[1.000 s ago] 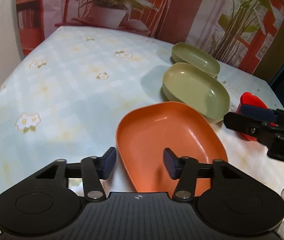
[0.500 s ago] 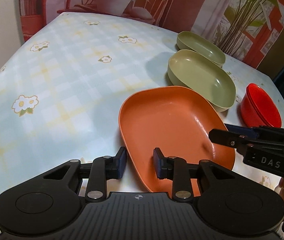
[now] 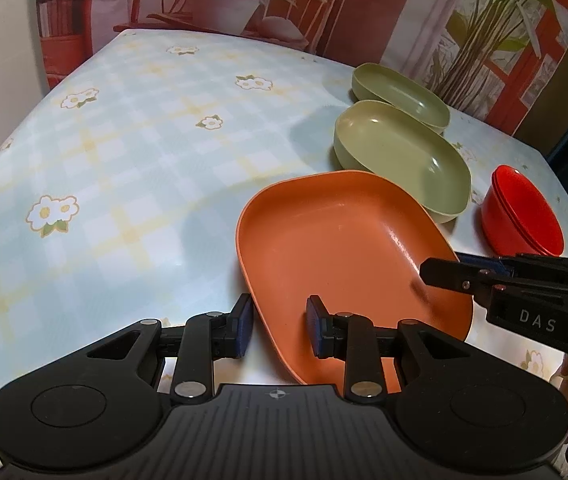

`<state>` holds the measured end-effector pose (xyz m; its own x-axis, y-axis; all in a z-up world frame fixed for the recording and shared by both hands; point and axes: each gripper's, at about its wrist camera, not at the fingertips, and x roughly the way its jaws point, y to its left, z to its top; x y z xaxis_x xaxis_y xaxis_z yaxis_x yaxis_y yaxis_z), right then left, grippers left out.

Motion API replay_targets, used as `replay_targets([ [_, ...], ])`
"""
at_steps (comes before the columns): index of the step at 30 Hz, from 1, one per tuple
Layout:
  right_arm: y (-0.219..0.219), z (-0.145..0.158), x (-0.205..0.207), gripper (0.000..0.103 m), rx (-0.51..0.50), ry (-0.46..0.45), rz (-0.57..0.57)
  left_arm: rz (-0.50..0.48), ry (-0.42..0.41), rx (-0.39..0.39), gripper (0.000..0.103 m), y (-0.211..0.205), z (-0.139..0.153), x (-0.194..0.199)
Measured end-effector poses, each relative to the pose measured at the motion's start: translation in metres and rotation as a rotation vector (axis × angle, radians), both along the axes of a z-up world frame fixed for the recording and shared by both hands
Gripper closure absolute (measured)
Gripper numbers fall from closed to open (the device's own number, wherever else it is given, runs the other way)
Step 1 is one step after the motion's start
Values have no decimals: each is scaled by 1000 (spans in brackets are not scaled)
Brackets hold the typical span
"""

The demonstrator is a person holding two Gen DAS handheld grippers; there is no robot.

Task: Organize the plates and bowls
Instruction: 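Close both grippers on the orange plate rim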

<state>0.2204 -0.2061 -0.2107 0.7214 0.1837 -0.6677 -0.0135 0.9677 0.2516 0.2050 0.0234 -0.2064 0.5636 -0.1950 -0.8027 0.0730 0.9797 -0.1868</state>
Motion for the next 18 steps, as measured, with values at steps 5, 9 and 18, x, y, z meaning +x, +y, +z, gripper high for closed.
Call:
replay_targets([
  [5, -1, 2, -3, 88, 3, -13, -4, -4, -8, 11, 72, -2, 3, -1],
  [9, -1, 6, -7, 88, 9, -29, -6, -3, -26, 22, 72, -4, 8, -4],
  [18, -2, 14, -14, 88, 23, -64, -9, -6, -54, 33, 72, -7, 16, -6],
])
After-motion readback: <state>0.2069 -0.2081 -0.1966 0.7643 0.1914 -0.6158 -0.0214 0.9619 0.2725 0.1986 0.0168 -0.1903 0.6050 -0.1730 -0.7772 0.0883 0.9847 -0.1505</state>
